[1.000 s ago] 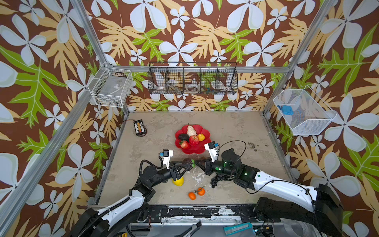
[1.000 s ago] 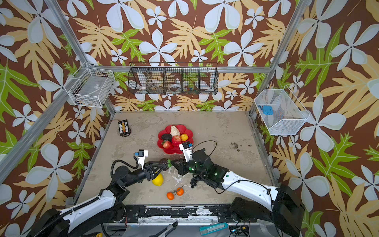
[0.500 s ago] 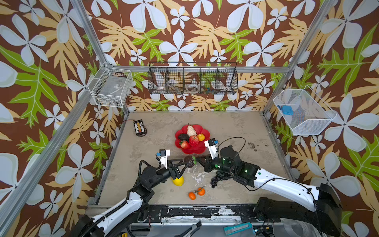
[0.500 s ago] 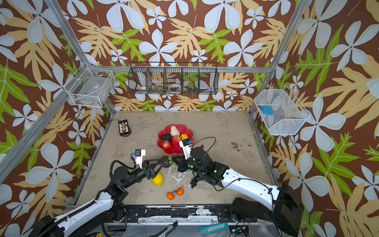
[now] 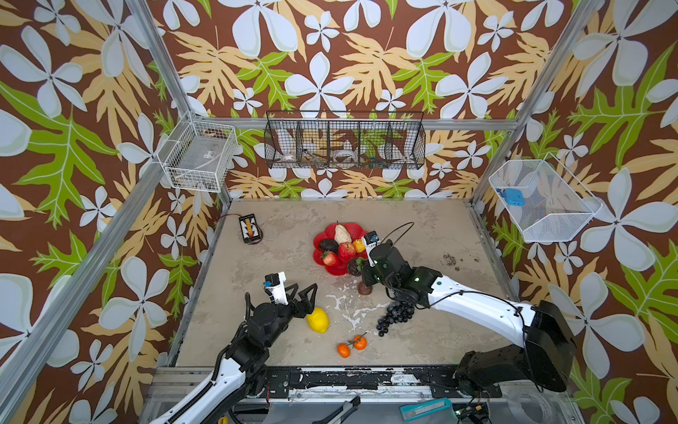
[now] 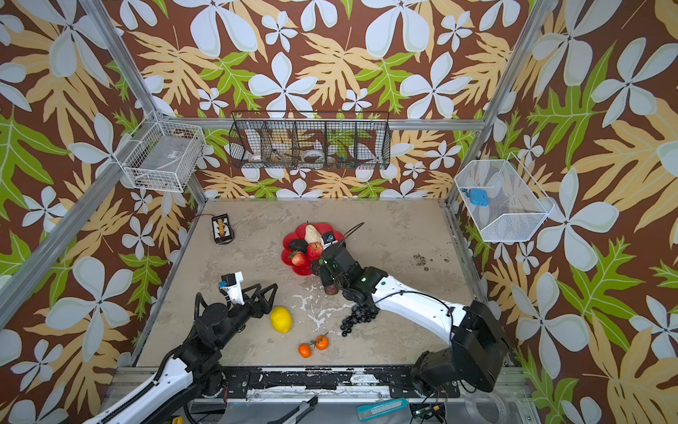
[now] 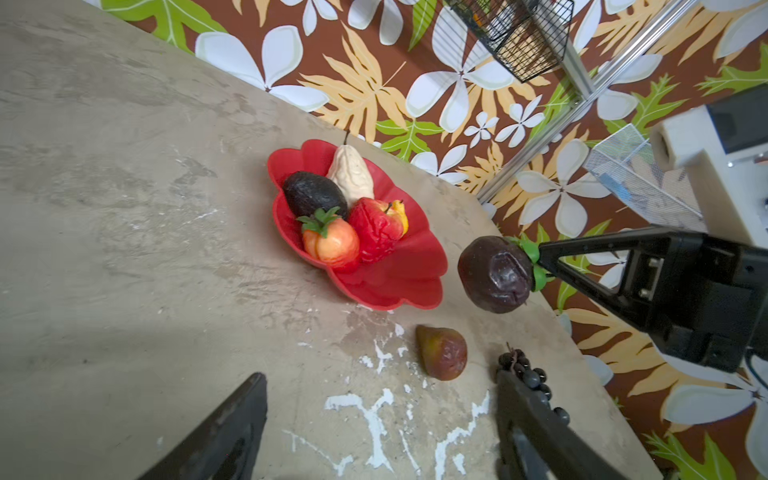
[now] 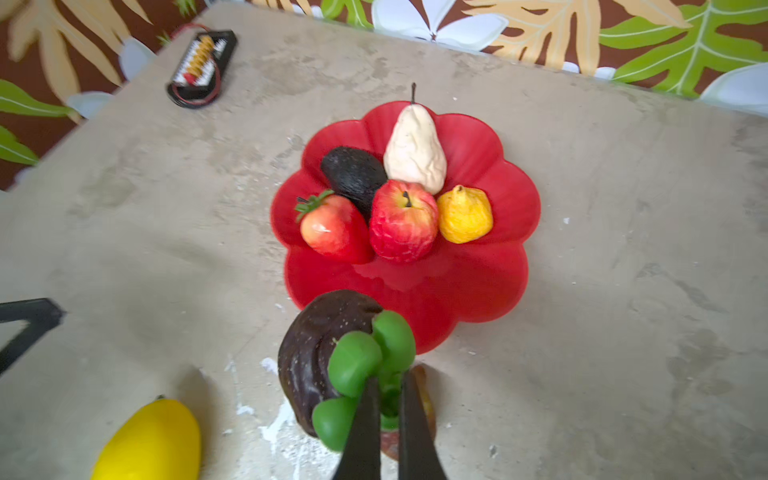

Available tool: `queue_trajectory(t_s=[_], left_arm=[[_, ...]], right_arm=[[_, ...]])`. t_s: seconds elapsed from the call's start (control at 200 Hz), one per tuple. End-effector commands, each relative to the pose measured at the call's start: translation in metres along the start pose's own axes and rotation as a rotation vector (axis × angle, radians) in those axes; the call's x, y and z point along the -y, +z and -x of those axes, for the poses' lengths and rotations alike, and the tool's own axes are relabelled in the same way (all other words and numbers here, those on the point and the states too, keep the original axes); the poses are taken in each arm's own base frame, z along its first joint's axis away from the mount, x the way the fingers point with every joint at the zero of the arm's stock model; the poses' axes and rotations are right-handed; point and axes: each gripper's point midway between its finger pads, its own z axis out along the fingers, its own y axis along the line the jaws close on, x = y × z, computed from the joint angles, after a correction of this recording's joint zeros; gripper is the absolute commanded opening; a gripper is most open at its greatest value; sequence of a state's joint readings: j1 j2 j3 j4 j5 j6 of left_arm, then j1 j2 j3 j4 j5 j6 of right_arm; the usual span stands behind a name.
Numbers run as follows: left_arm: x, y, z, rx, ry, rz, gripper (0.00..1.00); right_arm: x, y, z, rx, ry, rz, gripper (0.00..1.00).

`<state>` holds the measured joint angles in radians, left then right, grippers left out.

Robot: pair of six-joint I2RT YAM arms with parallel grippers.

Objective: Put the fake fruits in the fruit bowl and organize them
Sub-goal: 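Carry the mangosteen toward the red plate with the right gripper while the left withdraws, then lower the mangosteen onto the red plate and open the right gripper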

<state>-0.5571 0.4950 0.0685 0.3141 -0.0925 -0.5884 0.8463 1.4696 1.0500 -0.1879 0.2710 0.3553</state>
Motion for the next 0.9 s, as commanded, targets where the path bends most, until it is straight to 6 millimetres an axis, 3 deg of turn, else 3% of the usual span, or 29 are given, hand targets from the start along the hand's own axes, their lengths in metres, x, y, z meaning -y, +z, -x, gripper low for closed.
queue_trajectory(t_s=[0.0, 0.33, 0.896], left_arm=[[-0.008, -0.002, 0.003, 0.031, 0.039, 0.035, 0.86], [-0.005, -0.001, 0.000, 0.019, 0.018, 0.012, 0.86], [0.001, 0.002, -0.007, -0.014, 0.001, -0.022, 0.86]], right_arm=[[0.011, 0.012, 0.006, -0.003, -0.089, -0.096, 0.04], [0.003, 0.054, 0.006, -0.080, -0.220, -0.152, 0.03], [-0.017, 0.092, -0.012, -0.171, -0.288, -0.094, 0.04]])
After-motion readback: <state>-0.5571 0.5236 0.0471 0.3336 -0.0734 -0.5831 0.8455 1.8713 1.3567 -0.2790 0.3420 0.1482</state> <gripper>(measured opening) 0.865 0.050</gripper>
